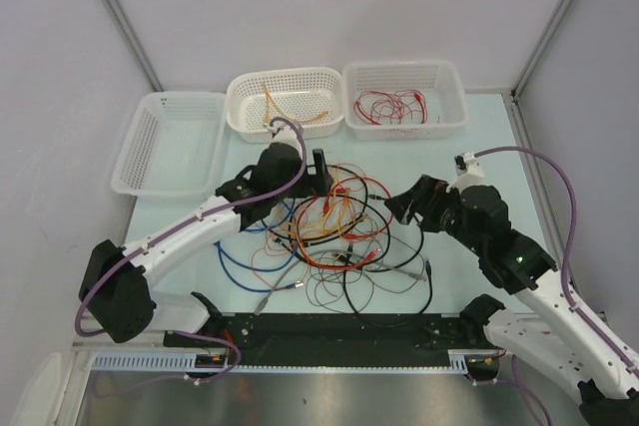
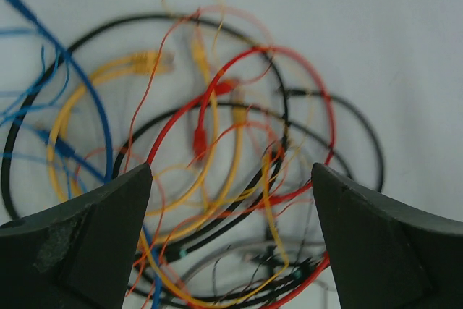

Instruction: Untangle the cables

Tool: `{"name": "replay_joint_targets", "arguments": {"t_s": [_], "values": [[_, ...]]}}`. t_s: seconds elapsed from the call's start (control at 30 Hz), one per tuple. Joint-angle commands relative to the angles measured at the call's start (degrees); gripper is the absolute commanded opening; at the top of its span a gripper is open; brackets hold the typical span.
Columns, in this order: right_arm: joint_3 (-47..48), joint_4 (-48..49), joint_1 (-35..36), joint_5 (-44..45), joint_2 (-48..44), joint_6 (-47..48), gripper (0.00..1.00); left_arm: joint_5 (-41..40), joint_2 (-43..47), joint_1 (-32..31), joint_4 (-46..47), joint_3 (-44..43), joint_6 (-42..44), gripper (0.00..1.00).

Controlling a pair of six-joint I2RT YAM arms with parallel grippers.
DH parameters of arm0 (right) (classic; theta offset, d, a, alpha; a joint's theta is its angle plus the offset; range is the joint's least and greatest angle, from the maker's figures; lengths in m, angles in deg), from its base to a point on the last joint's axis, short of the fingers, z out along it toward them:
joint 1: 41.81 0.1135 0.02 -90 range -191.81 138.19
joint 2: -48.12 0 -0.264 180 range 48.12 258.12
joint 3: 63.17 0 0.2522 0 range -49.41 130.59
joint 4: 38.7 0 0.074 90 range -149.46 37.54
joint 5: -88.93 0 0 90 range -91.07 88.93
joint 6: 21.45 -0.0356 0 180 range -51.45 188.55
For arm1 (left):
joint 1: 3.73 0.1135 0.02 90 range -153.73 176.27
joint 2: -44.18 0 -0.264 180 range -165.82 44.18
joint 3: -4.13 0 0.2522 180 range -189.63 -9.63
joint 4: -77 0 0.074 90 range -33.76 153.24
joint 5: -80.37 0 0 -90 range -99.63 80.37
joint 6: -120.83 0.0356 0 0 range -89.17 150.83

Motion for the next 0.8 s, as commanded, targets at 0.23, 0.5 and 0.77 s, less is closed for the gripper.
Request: {"name": "replay_joint_targets", "arguments": {"t_s": [0.23,0.5,0.77], "values": [[-1.9,0.6,4.6,4.2,-0.3,-3.1,0.96,-12.4,2.8,-0.3,-14.0,4.9,-1.6,0.92],[-1.9,-0.8,4.9,5.0,-0.8,-2.8,0.96,-5.1,-1.6,0.1,-11.2,5.9,1.5,0.82],[-2.5,-1.0,5.0,5.2,-1.1,-2.5,0.96,1.0,-9.3,-1.5,-7.6,6.8,0.2,0.66]]}}
